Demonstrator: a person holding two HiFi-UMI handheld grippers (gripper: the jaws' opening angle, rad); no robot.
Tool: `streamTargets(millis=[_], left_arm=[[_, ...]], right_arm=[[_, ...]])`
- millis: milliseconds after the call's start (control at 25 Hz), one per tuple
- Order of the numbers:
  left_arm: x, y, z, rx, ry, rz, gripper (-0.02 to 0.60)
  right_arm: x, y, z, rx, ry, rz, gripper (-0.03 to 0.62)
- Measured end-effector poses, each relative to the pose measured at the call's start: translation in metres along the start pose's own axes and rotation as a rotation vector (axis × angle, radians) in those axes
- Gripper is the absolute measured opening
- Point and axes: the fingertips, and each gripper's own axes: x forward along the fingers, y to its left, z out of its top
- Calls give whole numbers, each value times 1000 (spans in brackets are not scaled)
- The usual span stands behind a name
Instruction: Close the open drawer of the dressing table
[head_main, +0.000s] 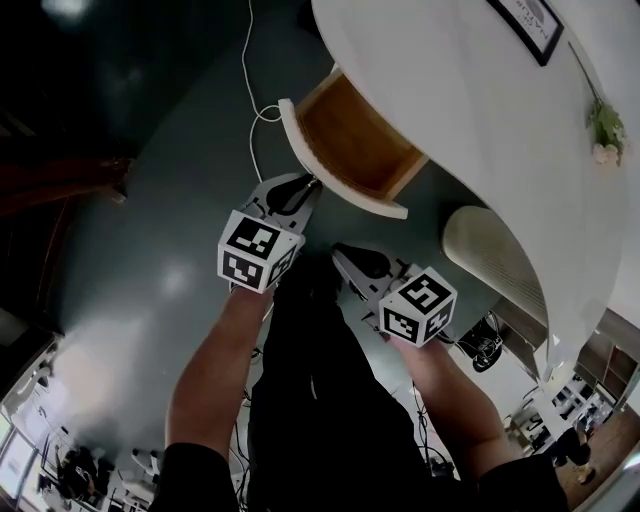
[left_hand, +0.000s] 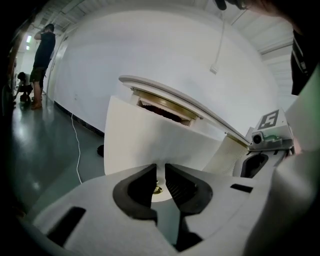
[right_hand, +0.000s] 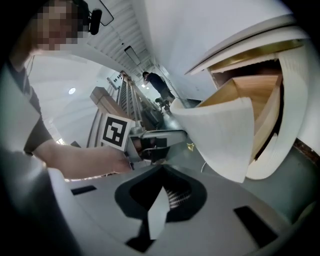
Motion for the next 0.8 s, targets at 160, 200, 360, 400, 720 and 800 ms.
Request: streamTargets(millis=[160, 200, 360, 400, 720, 800], left_arm=[[25, 0, 11, 18, -27, -22, 53], [32, 1, 13, 23, -24, -24, 44], [50, 0, 20, 16, -30, -30, 34], [53, -1, 22, 16, -28, -31, 34], [75, -1, 37, 59, -30, -61, 34], [83, 0, 42, 62, -31, -60, 34]], right_arm=[[-5, -18, -2, 16, -35, -43, 6], [-8, -22, -2, 20, -43, -55, 6], [-26, -36, 1, 39, -86, -96, 6], [-31, -39, 2, 41, -95, -105, 6], [-46, -58, 0, 73, -154, -164, 6], [-47, -55, -2, 75, -155, -162, 5]])
